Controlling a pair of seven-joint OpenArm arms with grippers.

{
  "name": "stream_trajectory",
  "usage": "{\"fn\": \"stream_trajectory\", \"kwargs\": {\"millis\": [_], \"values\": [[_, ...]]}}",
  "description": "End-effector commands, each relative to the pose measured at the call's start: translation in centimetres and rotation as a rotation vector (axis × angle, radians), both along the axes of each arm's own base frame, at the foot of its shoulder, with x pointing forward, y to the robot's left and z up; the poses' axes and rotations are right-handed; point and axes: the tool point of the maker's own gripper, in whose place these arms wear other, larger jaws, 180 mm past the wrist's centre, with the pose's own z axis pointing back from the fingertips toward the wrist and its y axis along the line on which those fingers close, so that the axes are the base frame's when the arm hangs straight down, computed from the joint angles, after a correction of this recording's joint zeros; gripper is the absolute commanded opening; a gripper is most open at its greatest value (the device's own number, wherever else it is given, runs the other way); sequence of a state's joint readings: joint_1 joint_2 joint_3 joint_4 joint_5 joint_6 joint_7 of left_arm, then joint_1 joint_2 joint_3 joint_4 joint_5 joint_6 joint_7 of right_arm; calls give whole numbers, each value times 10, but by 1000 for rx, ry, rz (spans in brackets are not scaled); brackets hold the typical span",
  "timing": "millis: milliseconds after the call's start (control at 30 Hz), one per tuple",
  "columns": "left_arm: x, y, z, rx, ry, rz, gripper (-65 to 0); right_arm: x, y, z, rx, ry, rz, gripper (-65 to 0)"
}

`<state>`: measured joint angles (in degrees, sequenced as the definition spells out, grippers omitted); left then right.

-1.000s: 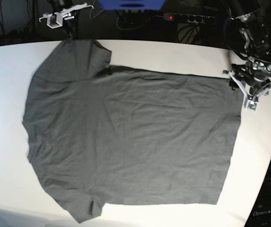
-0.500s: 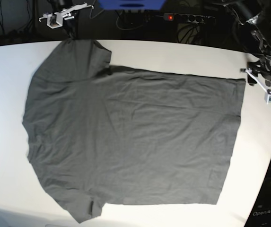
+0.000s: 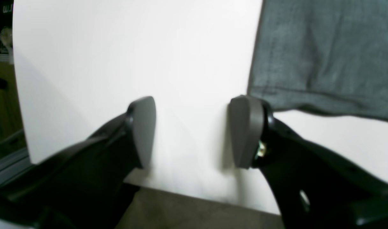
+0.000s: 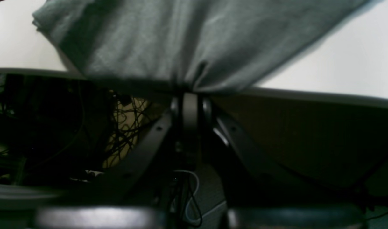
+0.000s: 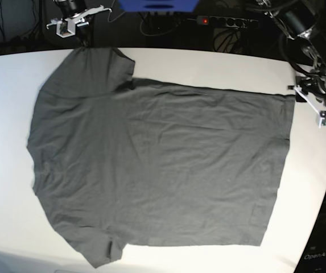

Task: Fold the T-shirt properly
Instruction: 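Move the left gripper down to the hem corner of the grey T-shirt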

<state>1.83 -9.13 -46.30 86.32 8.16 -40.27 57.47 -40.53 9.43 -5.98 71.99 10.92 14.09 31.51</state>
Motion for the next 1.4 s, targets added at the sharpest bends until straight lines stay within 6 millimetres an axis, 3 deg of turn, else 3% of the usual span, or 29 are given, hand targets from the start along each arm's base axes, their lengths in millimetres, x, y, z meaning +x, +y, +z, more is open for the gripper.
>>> {"fn": "stream_trajectory", "kwargs": {"millis": [0, 233, 633, 800, 1000, 1100, 1167, 1367], "values": [[7, 12, 15, 38, -34, 2, -288, 6, -3, 10, 4, -52, -10, -647], [1, 20, 16, 34, -43, 46, -288, 7, -5, 10, 1, -53, -7, -647], [10, 15, 19, 19, -68, 43, -290, 7, -5, 10, 1, -53, -7, -647], [17, -10, 16, -82, -128, -12, -290, 13, -5, 11, 0, -64, -7, -647], [25, -45, 42, -161, -230, -171, -290, 11, -7, 0, -7, -26, -8, -647], [28, -47, 54, -160, -262, -195, -290, 8, -8, -2, -8, -17, -10, -647], [29, -45, 54, -158, -261, -191, -290, 8, -8, -3, -8, -16, -10, -647], [24, -36, 26, -186, -187, -141, -289, 9, -8, -3, -8, -17, -10, -647]]}}
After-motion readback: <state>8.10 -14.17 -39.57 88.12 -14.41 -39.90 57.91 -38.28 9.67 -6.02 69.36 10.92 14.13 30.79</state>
